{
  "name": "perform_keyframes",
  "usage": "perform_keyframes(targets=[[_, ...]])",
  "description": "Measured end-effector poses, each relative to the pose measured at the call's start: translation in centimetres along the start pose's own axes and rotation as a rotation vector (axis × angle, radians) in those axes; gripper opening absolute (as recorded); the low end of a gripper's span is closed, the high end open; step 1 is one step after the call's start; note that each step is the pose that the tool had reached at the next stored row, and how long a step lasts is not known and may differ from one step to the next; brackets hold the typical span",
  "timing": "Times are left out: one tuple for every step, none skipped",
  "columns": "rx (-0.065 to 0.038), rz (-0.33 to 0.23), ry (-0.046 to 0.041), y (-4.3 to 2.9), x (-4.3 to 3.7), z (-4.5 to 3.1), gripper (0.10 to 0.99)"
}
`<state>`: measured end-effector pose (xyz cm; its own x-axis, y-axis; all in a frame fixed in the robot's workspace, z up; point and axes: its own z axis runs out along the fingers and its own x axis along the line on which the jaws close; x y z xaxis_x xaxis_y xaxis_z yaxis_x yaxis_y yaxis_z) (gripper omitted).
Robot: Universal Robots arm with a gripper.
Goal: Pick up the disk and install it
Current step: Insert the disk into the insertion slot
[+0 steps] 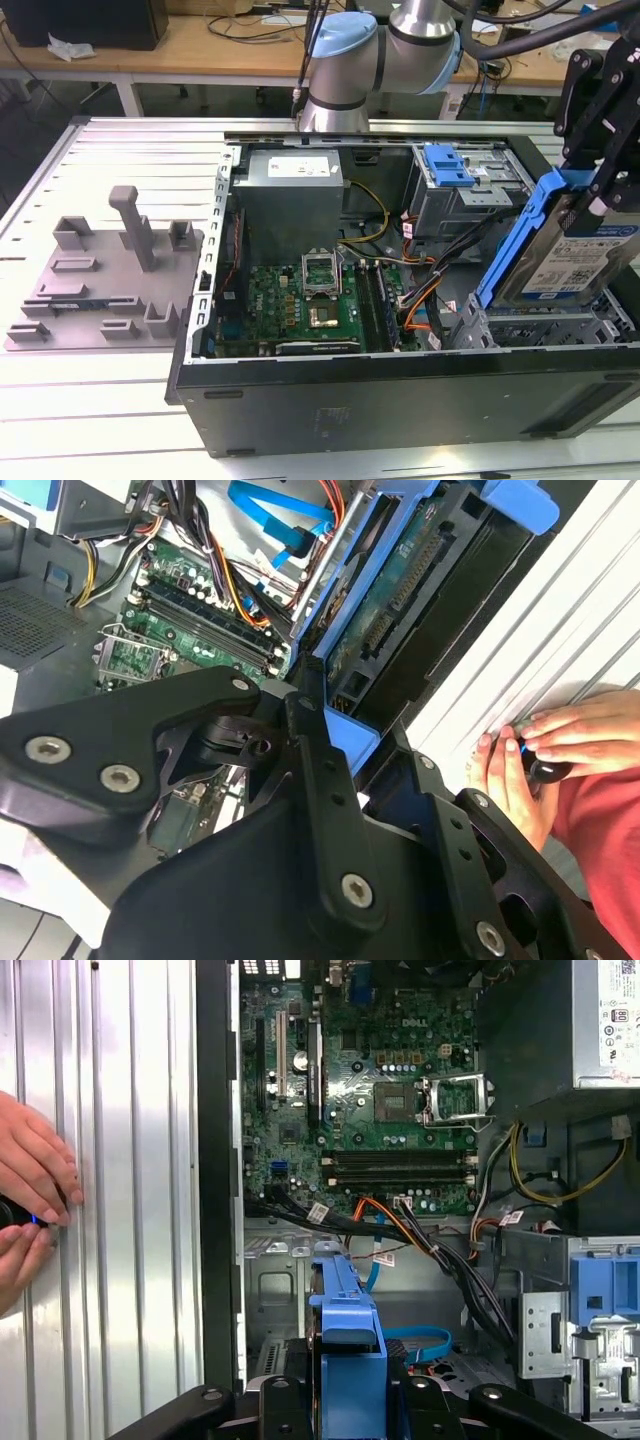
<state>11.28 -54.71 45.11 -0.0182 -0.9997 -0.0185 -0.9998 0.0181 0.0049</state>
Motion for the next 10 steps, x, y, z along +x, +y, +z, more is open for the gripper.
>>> perform_keyframes(targets=[[0.0, 0.0, 0.0001, 0.0, 0.0, 0.0, 0.369], [0.0, 0.0, 0.0001, 0.0, 0.0, 0.01, 0.369], [0.0, 0.0, -0.0001, 0.0, 0.0, 0.08, 0.369], [0.0, 0.0, 0.0002, 0.0, 0.0, 0.13, 0.369], [0.0, 0.0, 0.0001, 0.0, 0.0, 0.22, 0.369], [0.0, 0.0, 0.0, 0.0, 0.01, 0.41, 0.369], [0.0, 0.0, 0.0001, 0.0, 0.01, 0.55, 0.369], [0.0, 0.0, -0.0002, 0.0, 0.01, 0.67, 0.369], [0.0, 0.0, -0.0005, 0.0, 0.02, 0.82, 0.369], [0.0, 0.0, -0.0006, 0.0, 0.02, 0.93, 0.369]])
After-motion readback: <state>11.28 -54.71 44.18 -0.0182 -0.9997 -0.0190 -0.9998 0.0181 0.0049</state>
